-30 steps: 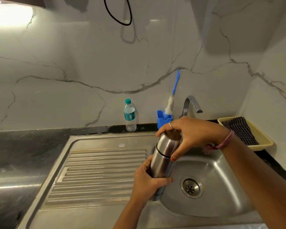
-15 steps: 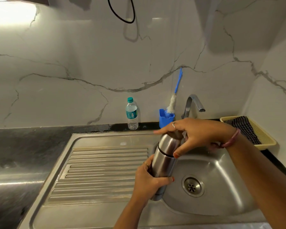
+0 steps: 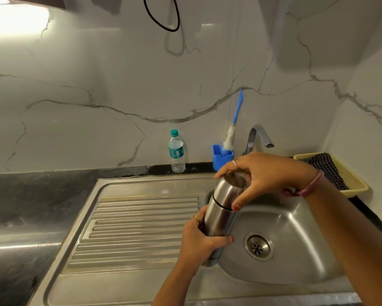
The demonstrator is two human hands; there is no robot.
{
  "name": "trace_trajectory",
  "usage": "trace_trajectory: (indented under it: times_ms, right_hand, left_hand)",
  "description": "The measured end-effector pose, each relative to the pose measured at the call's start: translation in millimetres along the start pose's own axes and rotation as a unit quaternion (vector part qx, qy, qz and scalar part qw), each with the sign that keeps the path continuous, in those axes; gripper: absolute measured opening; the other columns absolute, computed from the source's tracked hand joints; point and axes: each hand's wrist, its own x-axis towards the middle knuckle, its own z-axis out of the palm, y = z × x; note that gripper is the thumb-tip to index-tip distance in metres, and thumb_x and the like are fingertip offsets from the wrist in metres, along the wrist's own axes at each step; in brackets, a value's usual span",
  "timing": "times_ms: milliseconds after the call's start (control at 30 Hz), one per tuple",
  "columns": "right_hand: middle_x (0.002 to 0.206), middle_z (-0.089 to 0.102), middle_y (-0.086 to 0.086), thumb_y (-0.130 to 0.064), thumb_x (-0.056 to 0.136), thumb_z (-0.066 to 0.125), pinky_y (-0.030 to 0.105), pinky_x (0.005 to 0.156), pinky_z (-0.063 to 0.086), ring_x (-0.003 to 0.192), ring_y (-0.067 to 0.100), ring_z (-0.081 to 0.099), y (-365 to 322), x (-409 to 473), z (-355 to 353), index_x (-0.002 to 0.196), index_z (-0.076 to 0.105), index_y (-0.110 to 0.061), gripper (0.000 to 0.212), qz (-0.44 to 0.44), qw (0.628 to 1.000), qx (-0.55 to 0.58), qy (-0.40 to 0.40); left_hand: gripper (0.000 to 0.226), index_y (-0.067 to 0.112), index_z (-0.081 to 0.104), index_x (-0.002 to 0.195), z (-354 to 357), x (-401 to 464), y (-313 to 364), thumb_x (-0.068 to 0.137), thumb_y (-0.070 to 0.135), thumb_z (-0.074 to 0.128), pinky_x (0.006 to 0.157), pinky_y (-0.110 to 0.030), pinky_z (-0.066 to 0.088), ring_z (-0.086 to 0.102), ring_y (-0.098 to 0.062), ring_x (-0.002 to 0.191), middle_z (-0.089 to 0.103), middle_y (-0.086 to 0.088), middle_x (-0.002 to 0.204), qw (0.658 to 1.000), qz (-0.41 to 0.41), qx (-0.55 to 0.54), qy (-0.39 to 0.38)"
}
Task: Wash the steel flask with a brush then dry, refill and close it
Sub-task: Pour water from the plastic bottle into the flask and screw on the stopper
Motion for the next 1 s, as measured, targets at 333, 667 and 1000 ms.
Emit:
trace_trajectory:
  times_ms: [333,667,1000]
  right_hand:
    - [0.112,0.060,-0.022,-0.048,0.063,0.083,0.020,0.086,0.043,0.101,-0.004,0.054,5,-1,2,0.126,0.048,-0.044,0.072,0.011,0.998,0.028,-0.048]
    - [0.089,0.064,-0.007,-0.069,0.051,0.075,0.016,0.064,0.042,0.074,0.003,0.057,8,-4,15,0.096,0.054,-0.033,0.061,0.064,0.993,0.088,0.049]
    - [0.141,0.048,0.014,-0.034,0.065,0.084,0.050,0.105,0.041,0.132,0.030,0.045,13,32,47,0.137,0.042,-0.013,0.085,-0.166,0.892,0.411,-0.091]
  left_hand:
    - [0.066,0.030,0.067,0.111,-2,-4,-3,0.055,0.008,0.095,0.077,-0.027,0.059,0.069,-0.008,0.089,0.073,0.013,0.096,1.000,-0.010,-0.011,0.000]
    - [0.068,0.025,0.069,0.111,-14,-1,-2,0.047,0.021,0.092,0.076,-0.030,0.060,0.071,-0.013,0.089,0.075,0.004,0.097,0.998,-0.031,-0.048,0.013]
    - [0.057,0.018,0.072,0.106,-14,-1,9,0.054,0.006,0.091,0.077,-0.028,0.059,0.072,-0.021,0.092,0.076,-0.003,0.097,0.995,-0.010,-0.039,-0.087]
